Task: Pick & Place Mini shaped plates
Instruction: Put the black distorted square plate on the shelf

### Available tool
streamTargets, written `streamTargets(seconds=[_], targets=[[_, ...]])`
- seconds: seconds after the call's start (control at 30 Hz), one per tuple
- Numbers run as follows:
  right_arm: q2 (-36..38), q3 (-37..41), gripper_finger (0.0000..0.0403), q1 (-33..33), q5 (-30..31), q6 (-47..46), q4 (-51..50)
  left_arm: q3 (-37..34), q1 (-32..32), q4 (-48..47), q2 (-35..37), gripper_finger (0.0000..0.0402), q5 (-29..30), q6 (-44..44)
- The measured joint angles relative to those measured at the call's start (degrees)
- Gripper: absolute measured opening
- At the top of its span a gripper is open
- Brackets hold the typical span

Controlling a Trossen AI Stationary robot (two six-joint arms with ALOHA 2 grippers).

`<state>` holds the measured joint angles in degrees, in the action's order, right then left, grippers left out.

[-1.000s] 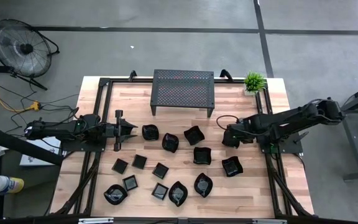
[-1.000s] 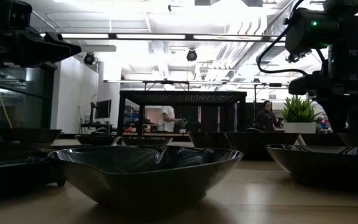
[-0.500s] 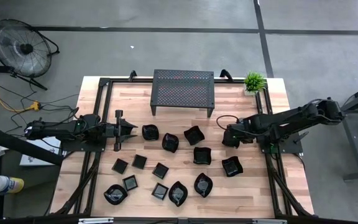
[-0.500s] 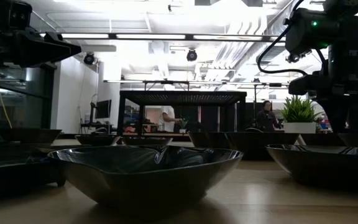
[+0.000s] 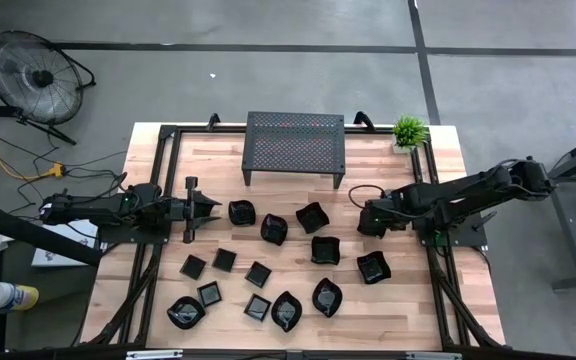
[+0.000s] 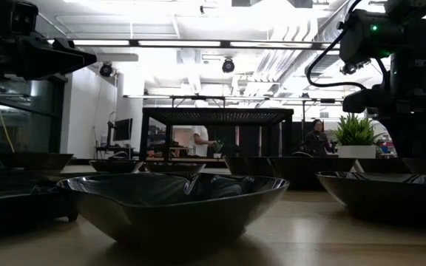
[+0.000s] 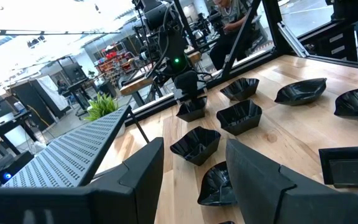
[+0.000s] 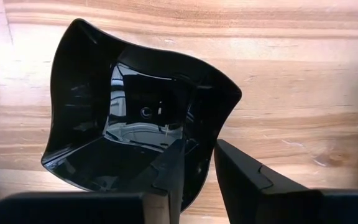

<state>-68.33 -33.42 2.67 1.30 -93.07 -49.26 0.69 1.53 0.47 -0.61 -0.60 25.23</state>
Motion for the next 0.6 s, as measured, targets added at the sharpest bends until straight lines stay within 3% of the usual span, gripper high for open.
streamTargets(seconds=[0.27,0.6], targets=[[0.04,5.63,0.0083,0.00,-1.83,-1.05,7.79,0.00,-0.01,0.00,-0.01,0.0170,0.00,0.00],[0.04,6.20,0.0082,0.00,-3.37,-0.48,9.73,0.00,0.01,0.00,0.01,0.0170,0.00,-0.02]])
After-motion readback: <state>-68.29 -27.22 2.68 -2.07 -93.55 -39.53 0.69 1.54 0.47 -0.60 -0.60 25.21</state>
